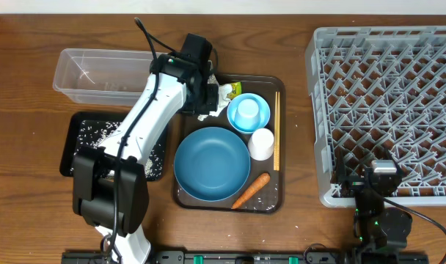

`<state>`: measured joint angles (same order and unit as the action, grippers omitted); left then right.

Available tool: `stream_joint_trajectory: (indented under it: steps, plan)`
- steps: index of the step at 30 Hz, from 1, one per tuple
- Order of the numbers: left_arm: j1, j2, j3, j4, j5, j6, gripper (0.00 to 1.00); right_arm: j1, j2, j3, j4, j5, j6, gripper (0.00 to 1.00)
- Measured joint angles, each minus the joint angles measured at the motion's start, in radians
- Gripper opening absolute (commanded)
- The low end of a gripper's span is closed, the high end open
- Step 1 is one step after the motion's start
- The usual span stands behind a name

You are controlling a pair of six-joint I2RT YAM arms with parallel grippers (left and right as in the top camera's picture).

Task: Sort waste into correct bins and load items into the dishwasher rack
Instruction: 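Move the tissues with the left gripper into the clear plastic bin, then reach the left gripper to the foil-and-yellow snack wrapper and grasp it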

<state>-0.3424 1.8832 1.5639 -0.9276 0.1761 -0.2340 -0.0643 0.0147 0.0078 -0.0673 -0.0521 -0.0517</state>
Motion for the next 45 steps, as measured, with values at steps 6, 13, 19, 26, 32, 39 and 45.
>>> stream_joint_trajectory:
  steps: [6, 13, 19, 26, 32, 39, 45]
  plan:
    - [0.000, 0.002, 0.000, 0.011, 0.000, -0.011, 0.06, 0.000, 0.000, 0.000, 0.000, 0.000, 0.000, 0.99]
    - [0.036, -0.004, 0.010, 0.082, -0.029, -0.064, 0.06, 0.000, 0.000, 0.000, 0.000, 0.000, 0.000, 0.99]
    - [0.171, -0.048, 0.021, 0.176, -0.105, -0.152, 0.06, 0.000, 0.000, 0.000, 0.000, 0.000, 0.000, 0.99]
    - [0.327, -0.051, 0.023, 0.241, -0.146, -0.233, 0.06, 0.000, 0.000, 0.000, 0.000, 0.000, 0.000, 0.99]
    - [0.386, -0.040, 0.023, 0.244, -0.156, -0.257, 0.34, 0.000, 0.000, 0.000, 0.000, 0.000, 0.000, 0.99]
    - [0.400, -0.024, 0.023, 0.229, -0.157, -0.270, 0.51, 0.000, 0.000, 0.000, 0.000, 0.000, 0.000, 0.99]
    - [0.399, -0.028, 0.023, 0.244, -0.068, -0.256, 0.53, 0.000, 0.000, 0.000, 0.000, 0.000, 0.000, 0.99]
